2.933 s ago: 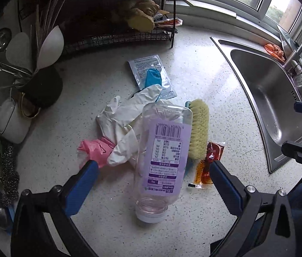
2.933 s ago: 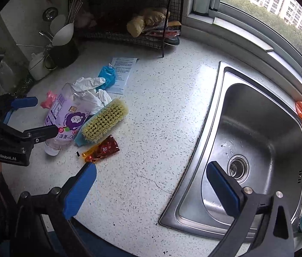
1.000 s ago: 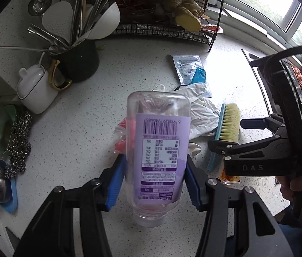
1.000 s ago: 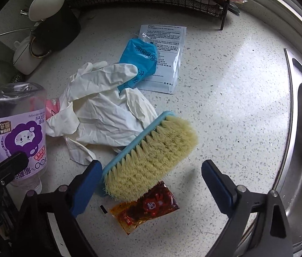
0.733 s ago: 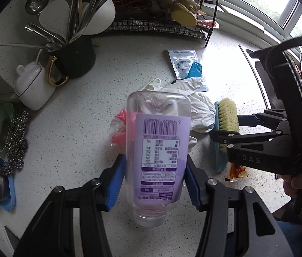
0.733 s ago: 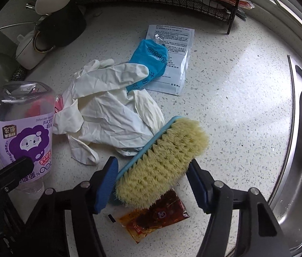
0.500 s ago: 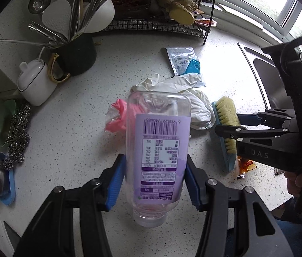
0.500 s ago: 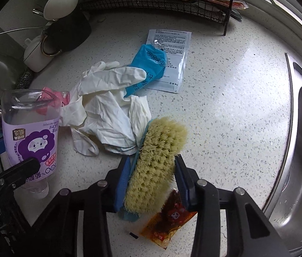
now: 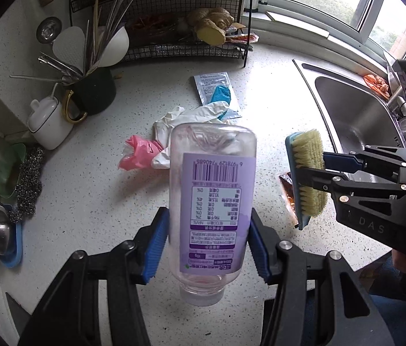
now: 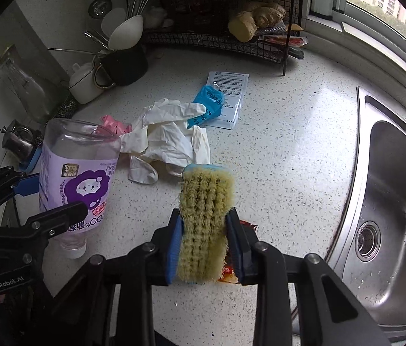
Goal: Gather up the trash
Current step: 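Lift the bottle and brush and lower them toward the red bin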
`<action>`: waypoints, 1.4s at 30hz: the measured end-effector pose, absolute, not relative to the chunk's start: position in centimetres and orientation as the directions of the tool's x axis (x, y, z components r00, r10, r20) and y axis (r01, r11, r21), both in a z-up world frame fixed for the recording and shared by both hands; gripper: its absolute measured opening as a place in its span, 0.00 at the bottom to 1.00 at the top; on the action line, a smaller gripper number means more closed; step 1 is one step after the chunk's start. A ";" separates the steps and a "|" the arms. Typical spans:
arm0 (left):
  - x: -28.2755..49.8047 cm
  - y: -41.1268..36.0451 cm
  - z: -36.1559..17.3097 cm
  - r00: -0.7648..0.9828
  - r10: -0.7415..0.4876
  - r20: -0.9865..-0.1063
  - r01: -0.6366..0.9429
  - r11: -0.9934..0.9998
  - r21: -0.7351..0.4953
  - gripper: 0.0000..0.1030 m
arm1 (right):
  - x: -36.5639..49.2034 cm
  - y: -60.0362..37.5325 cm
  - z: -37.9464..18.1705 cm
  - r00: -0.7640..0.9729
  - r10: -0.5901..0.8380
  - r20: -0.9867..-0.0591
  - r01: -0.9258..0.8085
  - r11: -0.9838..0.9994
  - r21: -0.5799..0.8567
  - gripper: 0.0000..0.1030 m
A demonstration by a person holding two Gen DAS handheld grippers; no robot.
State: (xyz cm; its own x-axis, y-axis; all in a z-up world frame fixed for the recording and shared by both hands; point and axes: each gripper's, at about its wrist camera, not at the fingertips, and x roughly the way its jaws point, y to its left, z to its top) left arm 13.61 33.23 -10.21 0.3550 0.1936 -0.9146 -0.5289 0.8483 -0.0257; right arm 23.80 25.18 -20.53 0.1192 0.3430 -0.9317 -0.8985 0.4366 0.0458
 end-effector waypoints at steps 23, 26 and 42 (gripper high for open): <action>15.4 16.8 -6.9 0.438 0.130 -0.889 -0.306 0.952 -0.011 0.49 | 21.9 8.2 -13.4 0.276 0.407 -0.871 -0.821 0.571 0.007 0.26; 15.2 13.2 -6.9 0.443 0.096 -0.892 -0.246 0.969 -0.018 0.49 | 21.2 4.4 -13.0 0.306 0.384 -0.871 -0.783 0.622 -0.001 0.27; 13.1 -2.2 -11.2 0.374 -0.067 -0.925 0.000 0.997 -0.073 0.49 | 14.4 -12.4 -15.1 0.369 0.253 -0.894 -0.572 0.820 -0.004 0.27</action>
